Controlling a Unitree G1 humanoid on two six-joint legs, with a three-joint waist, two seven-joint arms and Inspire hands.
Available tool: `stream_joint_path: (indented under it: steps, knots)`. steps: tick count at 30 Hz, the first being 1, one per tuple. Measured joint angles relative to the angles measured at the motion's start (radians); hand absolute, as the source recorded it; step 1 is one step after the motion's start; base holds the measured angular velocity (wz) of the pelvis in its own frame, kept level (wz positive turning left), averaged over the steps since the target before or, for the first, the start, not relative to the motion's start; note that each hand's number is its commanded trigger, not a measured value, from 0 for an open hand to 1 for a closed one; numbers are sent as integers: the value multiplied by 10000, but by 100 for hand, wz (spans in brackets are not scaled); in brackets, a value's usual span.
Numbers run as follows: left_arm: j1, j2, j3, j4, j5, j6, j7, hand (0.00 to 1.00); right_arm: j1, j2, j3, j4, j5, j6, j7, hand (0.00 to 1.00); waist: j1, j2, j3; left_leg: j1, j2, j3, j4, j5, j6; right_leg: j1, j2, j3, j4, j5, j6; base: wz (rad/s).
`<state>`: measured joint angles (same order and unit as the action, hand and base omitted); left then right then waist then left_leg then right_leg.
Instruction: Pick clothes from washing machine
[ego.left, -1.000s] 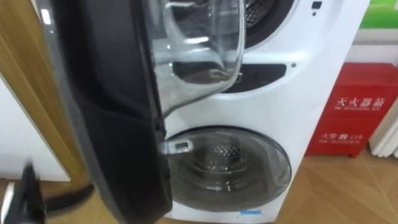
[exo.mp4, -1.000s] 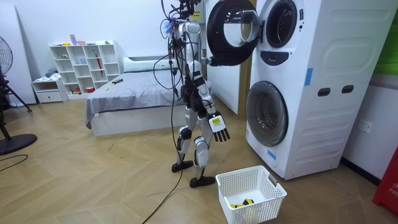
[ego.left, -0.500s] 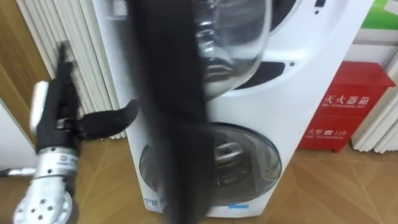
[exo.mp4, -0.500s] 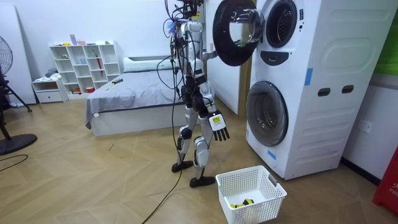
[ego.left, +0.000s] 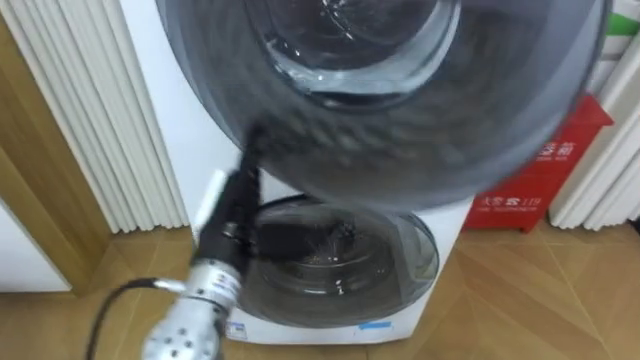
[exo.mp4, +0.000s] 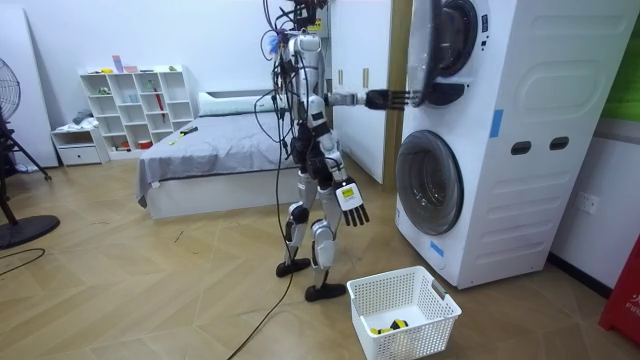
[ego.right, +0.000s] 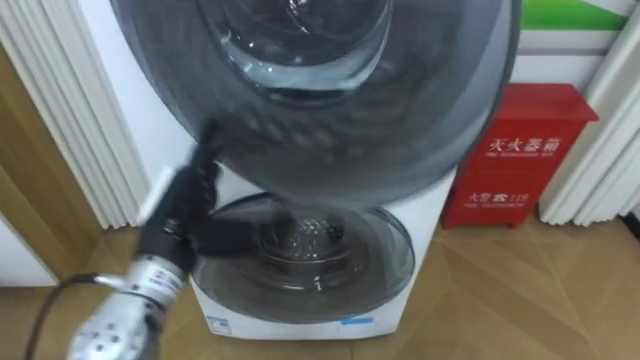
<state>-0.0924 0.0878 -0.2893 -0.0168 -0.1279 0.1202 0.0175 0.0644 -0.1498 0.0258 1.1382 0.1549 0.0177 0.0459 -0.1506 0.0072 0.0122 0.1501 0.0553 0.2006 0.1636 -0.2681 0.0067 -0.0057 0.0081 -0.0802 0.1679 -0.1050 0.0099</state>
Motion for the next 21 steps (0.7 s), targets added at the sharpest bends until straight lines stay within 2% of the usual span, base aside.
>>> stream_joint_path:
  steps: [3, 6, 10, 14, 20, 21]
  knots:
    - [1, 24, -477, 199, -52, 255, -491, 0, 2, 61, 148, -25, 39, -8, -8, 0, -104, -96, -3, -21, 36, 16, -7, 0, 0, -82, 49, 40, 0, 14, -20, -8]
    - [0, 13, -574, 199, -279, 258, -822, 0, -3, 63, 320, -25, 205, -14, -10, 0, -98, -137, -28, 61, 92, 153, -8, 0, 0, -42, 133, 220, 7, 22, -33, -17]
    - [0, 26, -651, 205, -365, 258, -1078, 0, 32, 66, 333, -25, 311, 14, 2, 0, -103, -176, -4, 180, 144, 176, -43, 0, -1, 29, 194, 266, -5, 23, -35, -8]
    - [2, 53, -668, 290, -367, 268, -1199, 0, 67, 145, 332, -126, 335, 65, 19, 0, -73, -302, 58, 193, 195, 214, -86, -1, -1, 22, 258, 300, -16, 28, -43, 0]
    - [66, 329, -652, 1822, -333, 262, -1195, 0, 129, 155, 294, -269, 354, 64, 7, 0, -21, -250, 25, 161, 203, 342, -97, 0, -2, -63, 291, 393, -18, 42, -67, -7]
    - [123, 420, -648, 2384, -242, 141, -1169, 0, 163, 152, 277, -286, 355, 59, 7, 0, 8, -209, -2, 189, 204, 341, -101, 0, -2, -44, 299, 413, -15, 42, -67, -5]
